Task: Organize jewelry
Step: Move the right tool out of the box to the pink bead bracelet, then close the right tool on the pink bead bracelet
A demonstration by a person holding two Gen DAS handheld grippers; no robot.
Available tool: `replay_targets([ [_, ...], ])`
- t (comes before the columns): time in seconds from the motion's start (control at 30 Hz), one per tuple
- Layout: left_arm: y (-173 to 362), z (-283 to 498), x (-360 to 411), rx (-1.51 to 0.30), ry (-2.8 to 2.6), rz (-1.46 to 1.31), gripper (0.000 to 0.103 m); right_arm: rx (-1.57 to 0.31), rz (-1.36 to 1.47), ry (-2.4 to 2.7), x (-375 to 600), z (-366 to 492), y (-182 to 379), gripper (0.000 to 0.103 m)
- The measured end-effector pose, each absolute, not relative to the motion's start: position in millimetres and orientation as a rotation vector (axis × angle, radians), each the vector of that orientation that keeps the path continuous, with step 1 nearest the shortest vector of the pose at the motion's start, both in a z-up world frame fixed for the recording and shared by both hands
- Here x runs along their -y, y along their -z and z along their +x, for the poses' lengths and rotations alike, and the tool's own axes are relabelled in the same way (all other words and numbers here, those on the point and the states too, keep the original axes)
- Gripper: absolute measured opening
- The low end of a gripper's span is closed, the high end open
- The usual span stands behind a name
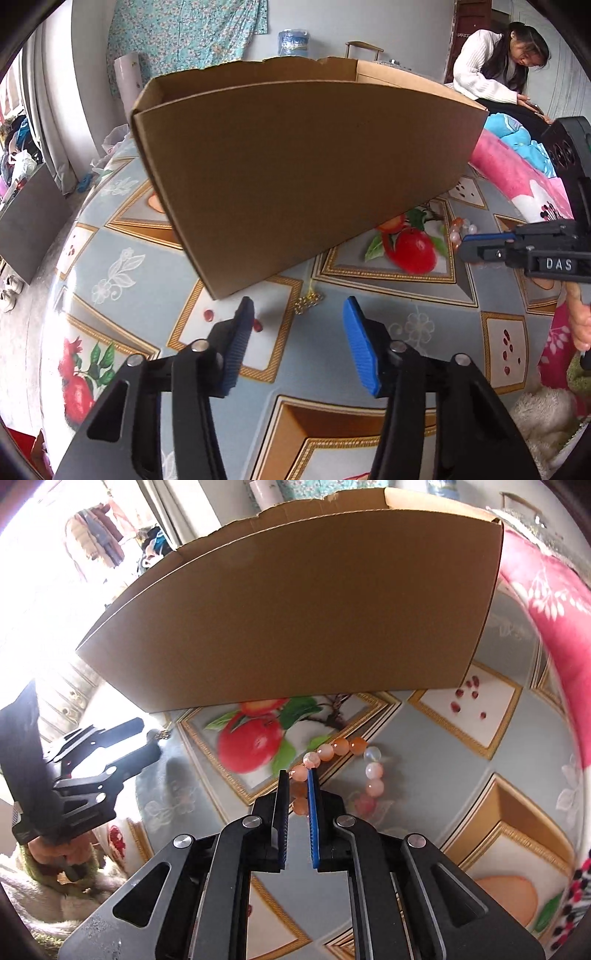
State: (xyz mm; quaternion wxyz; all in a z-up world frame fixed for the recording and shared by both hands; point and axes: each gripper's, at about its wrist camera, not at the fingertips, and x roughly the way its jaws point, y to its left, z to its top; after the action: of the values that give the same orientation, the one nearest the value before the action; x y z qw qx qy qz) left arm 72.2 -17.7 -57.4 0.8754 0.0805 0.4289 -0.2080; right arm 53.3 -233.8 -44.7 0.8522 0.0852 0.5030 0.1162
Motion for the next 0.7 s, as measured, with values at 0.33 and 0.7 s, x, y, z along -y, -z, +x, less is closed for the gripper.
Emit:
replay_targets([
  [0.33,59.7,79.7,31.3,-0.886,0.429,0.223,0.019,-1.052,0.208,-0.264,248.5,49.8,47.9,0.008],
  [0.7,59.9,77.1,42.8,-0.885,0.444,0.277,0.004,-1.041,0.243,-0.278,249.7,52.3,58.6,0.008],
])
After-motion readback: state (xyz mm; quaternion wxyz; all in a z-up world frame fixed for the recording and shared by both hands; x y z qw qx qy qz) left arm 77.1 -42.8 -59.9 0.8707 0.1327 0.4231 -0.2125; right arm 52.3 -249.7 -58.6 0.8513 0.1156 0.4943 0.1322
